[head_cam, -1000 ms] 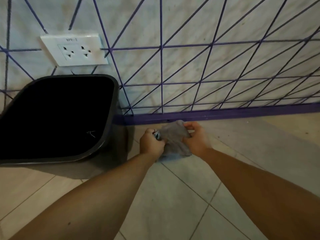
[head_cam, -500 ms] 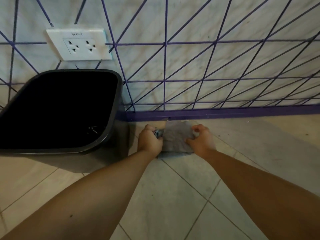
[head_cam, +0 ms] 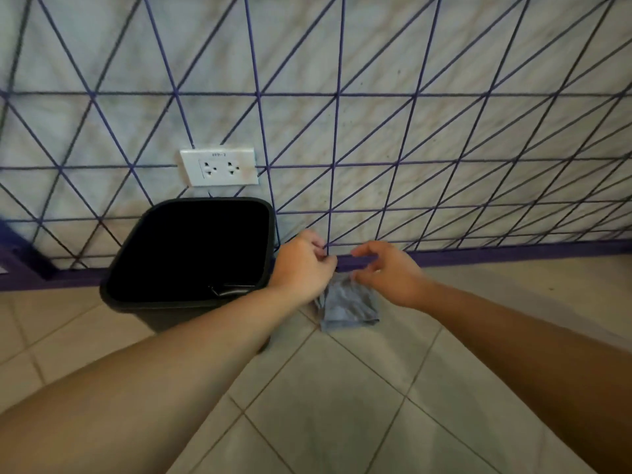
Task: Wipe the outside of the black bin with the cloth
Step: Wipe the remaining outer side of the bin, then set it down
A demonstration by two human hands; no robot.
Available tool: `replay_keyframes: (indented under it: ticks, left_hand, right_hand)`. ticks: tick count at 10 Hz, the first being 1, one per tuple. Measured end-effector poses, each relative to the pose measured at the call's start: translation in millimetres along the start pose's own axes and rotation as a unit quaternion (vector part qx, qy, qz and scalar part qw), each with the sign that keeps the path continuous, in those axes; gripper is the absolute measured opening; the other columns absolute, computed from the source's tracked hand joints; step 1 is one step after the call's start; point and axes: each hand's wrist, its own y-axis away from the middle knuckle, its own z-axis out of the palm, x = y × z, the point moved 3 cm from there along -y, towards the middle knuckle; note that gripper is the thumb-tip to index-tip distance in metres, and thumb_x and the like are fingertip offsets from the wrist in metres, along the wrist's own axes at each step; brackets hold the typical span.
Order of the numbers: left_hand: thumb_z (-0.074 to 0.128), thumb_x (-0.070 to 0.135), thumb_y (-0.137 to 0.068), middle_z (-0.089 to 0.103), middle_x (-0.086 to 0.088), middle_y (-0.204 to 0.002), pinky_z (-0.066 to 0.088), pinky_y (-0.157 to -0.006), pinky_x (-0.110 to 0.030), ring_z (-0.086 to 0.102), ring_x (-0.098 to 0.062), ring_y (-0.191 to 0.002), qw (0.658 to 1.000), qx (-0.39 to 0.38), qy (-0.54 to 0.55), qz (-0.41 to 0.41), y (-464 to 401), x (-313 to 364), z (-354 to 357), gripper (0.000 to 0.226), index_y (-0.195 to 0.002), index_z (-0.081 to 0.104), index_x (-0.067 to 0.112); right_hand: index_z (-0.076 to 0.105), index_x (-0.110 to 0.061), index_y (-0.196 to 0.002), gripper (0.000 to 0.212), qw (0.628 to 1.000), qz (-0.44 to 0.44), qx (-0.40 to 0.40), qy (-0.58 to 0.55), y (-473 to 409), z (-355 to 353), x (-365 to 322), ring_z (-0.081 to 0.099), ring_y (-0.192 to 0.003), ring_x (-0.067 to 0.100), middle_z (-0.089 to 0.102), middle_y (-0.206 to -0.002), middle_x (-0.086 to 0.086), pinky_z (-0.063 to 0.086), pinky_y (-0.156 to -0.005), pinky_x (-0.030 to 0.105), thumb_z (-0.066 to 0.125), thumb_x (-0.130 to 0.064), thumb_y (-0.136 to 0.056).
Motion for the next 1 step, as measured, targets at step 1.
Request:
replay_keyframes:
  ticks: [1]
  left_hand:
    - [0.076, 0.027, -0.084, 0.061, 0.007, -0.085, 0.052, -0.073, -0.018, 0.062, -0.011, -0.081, 0.999, -0.011, -0.003, 0.040, 2.9, 34.7, -56.2, 0.029, -0.105, 0.062, 0.014]
  right_hand:
    - [0.063, -0.018, -0.148, 0.047, 0.991, -0.096, -0.017, 0.092, 34.8, -4.1, -56.5, 0.068, -0.098, 0.022, 0.070, -0.140, 0.007, 0.052, -0.072, 0.013, 0.078, -0.023, -0.104]
